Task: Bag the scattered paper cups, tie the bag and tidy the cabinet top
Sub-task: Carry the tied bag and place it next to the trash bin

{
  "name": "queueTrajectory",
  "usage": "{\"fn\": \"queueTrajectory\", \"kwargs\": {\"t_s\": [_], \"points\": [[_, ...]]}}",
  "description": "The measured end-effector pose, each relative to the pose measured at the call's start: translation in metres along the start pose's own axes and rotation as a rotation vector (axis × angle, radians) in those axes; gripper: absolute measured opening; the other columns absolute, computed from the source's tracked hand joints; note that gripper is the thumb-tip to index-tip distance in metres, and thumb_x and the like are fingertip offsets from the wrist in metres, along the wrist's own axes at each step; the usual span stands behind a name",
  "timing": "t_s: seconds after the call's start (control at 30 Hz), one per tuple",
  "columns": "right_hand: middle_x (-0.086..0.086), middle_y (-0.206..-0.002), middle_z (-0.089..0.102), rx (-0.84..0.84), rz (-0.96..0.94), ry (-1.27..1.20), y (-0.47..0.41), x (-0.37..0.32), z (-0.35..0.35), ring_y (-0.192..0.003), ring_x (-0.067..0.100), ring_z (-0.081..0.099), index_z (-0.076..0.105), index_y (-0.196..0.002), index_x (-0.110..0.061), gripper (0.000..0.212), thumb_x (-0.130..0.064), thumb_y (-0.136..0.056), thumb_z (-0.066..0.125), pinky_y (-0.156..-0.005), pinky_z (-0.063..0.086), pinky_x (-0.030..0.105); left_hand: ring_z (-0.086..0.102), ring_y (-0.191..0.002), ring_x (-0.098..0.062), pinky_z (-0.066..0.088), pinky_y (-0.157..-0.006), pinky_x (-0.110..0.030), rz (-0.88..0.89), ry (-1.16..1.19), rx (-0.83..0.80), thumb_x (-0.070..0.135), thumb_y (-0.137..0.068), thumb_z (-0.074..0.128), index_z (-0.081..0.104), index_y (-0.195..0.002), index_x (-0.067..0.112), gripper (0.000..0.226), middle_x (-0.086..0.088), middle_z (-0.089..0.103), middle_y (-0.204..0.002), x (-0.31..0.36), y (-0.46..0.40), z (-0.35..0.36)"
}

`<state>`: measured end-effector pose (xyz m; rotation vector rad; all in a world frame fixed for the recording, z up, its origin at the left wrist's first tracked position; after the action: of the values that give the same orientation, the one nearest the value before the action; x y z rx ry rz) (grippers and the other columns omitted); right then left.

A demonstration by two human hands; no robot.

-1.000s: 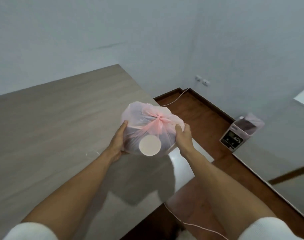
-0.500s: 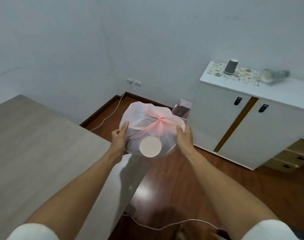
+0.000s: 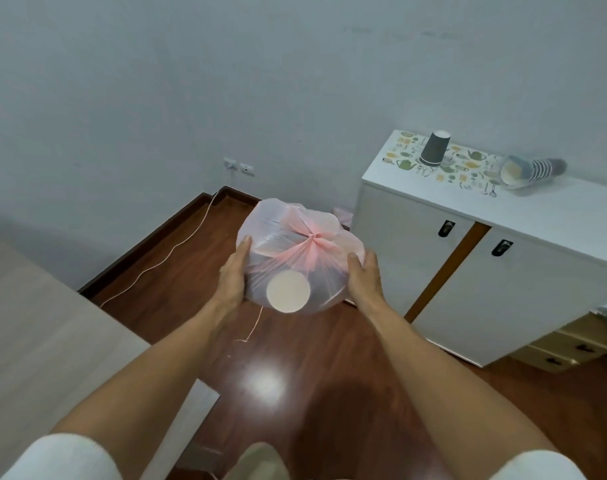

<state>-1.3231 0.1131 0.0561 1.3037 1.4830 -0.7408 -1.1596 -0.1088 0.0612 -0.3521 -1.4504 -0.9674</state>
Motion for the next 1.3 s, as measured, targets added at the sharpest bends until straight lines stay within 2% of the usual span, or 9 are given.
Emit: {"fn": "queueTrajectory", "kwargs": {"t_s": [0.2,0.37,0.5,0.6,0.7,0.8,1.0,1.13,1.3], "points": [[0.003,-0.124,0.058,-0.027,0.064,-0.101,-0.072,-0.002,0.032,-0.113,0.023,0.055,0.05,-0.132,-0.016,0.035,-0.03,-0.101,0.043,-0.102,0.046,0.039,0.073,-0.106,-0.03,0.059,-0.089,-0.051,0.09,-0.041,0.084,0.076,-0.077,0.066,0.067,-0.122,0.021,0.071,-0.005,0.074,-0.117,0.012,-0.088,-0.003],[-0.001,-0.104,0.061,-0.034,0.11,-0.21,-0.16,-0.009,0.085,-0.094,0.018,0.056,0.057,-0.114,-0.02,0.025,-0.013,-0.096,0.04,-0.076,0.045,0.03,0.07,-0.106,-0.028,0.061,-0.086,-0.048,0.078,-0.026,0.201,0.073,-0.077,0.066,0.047,-0.127,0.015,0.079,-0.007,0.063,-0.121,0.017,-0.19,-0.017],[0.003,-0.112,0.064,-0.07,0.203,-0.145,-0.239,-0.011,0.139,-0.106,0.026,0.059,0.059,-0.119,-0.021,0.034,-0.017,-0.09,0.043,-0.093,0.049,0.042,0.068,-0.104,-0.025,0.061,-0.088,-0.048,0.021,-0.068,0.193,0.065,-0.09,0.058,0.048,-0.122,0.02,0.056,-0.004,0.062,-0.118,0.031,-0.276,-0.02],[0.002,-0.113,0.066,-0.071,0.238,-0.117,-0.287,-0.014,0.17,-0.108,0.026,0.06,0.061,-0.122,-0.026,0.04,-0.021,-0.086,0.045,-0.092,0.049,0.04,0.067,-0.103,-0.022,0.06,-0.088,-0.044,-0.044,-0.113,0.194,0.059,-0.097,0.052,0.052,-0.126,0.022,0.047,-0.002,0.063,-0.118,0.034,-0.334,-0.027],[0.001,-0.118,0.068,-0.095,0.267,-0.164,-0.331,-0.015,0.198,-0.107,0.022,0.062,0.061,-0.129,-0.025,0.05,-0.019,-0.082,0.044,-0.086,0.051,0.033,0.068,-0.108,-0.024,0.059,-0.092,-0.047,-0.141,-0.152,0.17,0.071,-0.086,0.053,0.06,-0.127,0.028,0.06,-0.003,0.067,-0.124,0.026,-0.386,-0.032],[0.002,-0.121,0.069,-0.118,0.32,-0.178,-0.373,-0.001,0.225,-0.109,0.023,0.064,0.058,-0.134,-0.025,0.058,-0.02,-0.078,0.043,-0.093,0.054,0.039,0.069,-0.103,-0.023,0.06,-0.085,-0.042,-0.238,-0.112,0.181,0.06,-0.095,0.05,0.066,-0.112,0.03,0.038,0.001,0.071,-0.113,0.017,-0.427,-0.026],[0.0,-0.123,0.064,-0.111,0.439,-0.151,-0.461,0.075,0.282,-0.11,0.024,0.061,0.053,-0.132,-0.035,0.055,-0.024,-0.079,0.046,-0.099,0.052,0.049,0.068,-0.096,-0.017,0.053,-0.072,-0.029,-0.299,-0.076,0.273,0.047,-0.102,0.05,0.066,-0.107,0.028,0.026,0.006,0.071,-0.107,-0.042,-0.533,-0.022],[0.003,-0.119,0.066,-0.096,0.444,-0.2,-0.534,0.154,0.337,-0.107,0.025,0.062,0.058,-0.128,-0.026,0.042,-0.01,-0.091,0.045,-0.097,0.053,0.042,0.064,-0.088,-0.01,0.048,-0.064,-0.025,-0.272,-0.102,0.334,0.039,-0.103,0.05,0.063,-0.114,0.024,0.023,0.01,0.067,-0.098,-0.119,-0.633,-0.027],[0.007,-0.116,0.06,-0.089,0.47,-0.165,-0.593,0.252,0.399,-0.099,0.025,0.059,0.047,-0.134,-0.022,0.041,-0.012,-0.095,0.043,-0.095,0.05,0.04,0.058,-0.09,-0.01,0.051,-0.069,-0.028,-0.206,-0.147,0.406,0.035,-0.1,0.055,0.05,-0.132,0.012,0.039,-0.004,0.059,-0.118,-0.224,-0.736,-0.049]]}}
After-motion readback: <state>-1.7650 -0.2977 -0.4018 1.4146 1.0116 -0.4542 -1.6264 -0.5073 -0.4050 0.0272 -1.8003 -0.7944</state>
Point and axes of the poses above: each hand's wrist, its own y-axis away from the middle knuckle, its own z-axis out of the palm, x = y × z, the point moved 7 cm from there along -y, towards the middle knuckle
